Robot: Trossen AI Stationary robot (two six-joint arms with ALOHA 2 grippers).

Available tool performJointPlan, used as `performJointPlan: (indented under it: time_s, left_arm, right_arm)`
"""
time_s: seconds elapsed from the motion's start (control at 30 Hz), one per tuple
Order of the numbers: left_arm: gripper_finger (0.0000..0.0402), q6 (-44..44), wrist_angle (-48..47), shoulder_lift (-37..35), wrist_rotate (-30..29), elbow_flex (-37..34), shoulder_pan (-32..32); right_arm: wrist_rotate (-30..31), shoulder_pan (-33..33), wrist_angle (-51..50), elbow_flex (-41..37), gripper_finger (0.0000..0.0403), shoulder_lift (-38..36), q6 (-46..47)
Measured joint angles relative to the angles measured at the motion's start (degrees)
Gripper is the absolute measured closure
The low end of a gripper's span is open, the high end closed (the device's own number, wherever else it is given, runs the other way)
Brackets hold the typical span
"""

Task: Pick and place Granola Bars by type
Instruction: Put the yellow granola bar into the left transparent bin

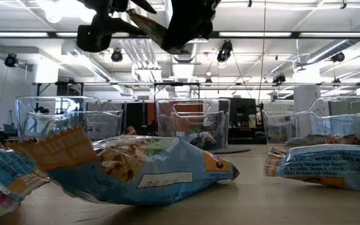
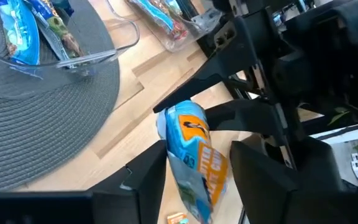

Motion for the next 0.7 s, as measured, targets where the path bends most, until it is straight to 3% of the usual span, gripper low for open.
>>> performJointPlan:
  time_s: [0.43, 0.7]
  left_arm:
    - [0.0339, 0.96, -0.89, -0.25, -3.16, -0.7, 0.17]
    - [0.035, 2.51, -4.23, -0.42, -7.8, -0.7, 0.42]
  right_arm:
    - [0.36, 0.0, -0.15, 0.0, 0.0336, 0.0, 1.85]
    - [3.75, 0.0, -4.36, 0.11, 0.0287, -0.35, 8.86]
